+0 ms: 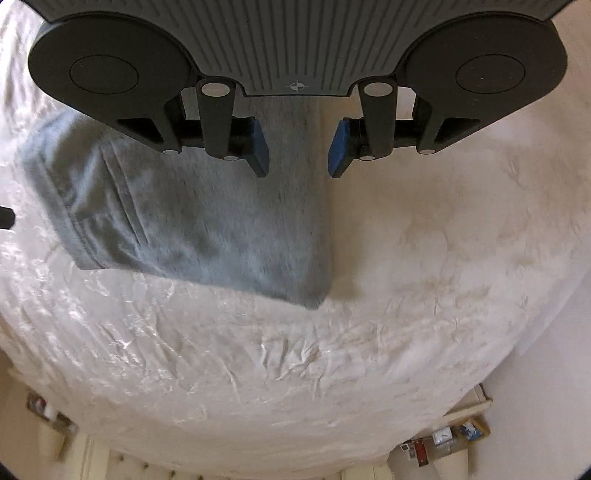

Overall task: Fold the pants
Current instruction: 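Open both grippers and release the folded sweatpants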

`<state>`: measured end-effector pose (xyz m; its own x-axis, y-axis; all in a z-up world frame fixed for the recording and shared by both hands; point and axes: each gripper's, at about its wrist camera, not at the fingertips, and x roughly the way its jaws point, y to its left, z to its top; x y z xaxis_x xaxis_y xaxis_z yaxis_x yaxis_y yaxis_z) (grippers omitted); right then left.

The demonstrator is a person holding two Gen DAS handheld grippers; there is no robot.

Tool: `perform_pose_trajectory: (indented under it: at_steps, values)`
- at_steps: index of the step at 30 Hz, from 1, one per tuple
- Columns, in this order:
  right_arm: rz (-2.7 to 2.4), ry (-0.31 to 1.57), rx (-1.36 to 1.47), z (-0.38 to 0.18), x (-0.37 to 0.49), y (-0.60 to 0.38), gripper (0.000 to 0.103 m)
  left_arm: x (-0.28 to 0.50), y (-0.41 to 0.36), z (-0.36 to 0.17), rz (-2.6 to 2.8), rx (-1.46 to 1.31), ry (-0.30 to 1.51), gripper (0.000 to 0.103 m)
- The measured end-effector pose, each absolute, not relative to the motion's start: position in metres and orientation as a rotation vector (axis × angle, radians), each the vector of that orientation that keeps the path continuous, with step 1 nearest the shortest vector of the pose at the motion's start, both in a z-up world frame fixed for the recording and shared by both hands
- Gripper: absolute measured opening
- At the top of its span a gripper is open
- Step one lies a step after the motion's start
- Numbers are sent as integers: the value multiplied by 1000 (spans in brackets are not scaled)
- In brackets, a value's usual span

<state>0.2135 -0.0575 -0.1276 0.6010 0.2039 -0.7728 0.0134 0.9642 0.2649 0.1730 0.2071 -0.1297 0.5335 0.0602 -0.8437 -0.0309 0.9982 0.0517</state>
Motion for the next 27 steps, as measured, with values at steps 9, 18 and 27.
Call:
perform_pose_trajectory:
  at_steps: [9,18,27]
  values:
    - [169,1020,124,-163,185,-2,33,156,197,-174,-22,60,1109,36]
    - [138,1084,116,-181,180,-4,33,154,213,-168,19,-7,1092,35]
    - [157,933,158,-116,130,-13,67,107,208,-108,14,-55,995,36]
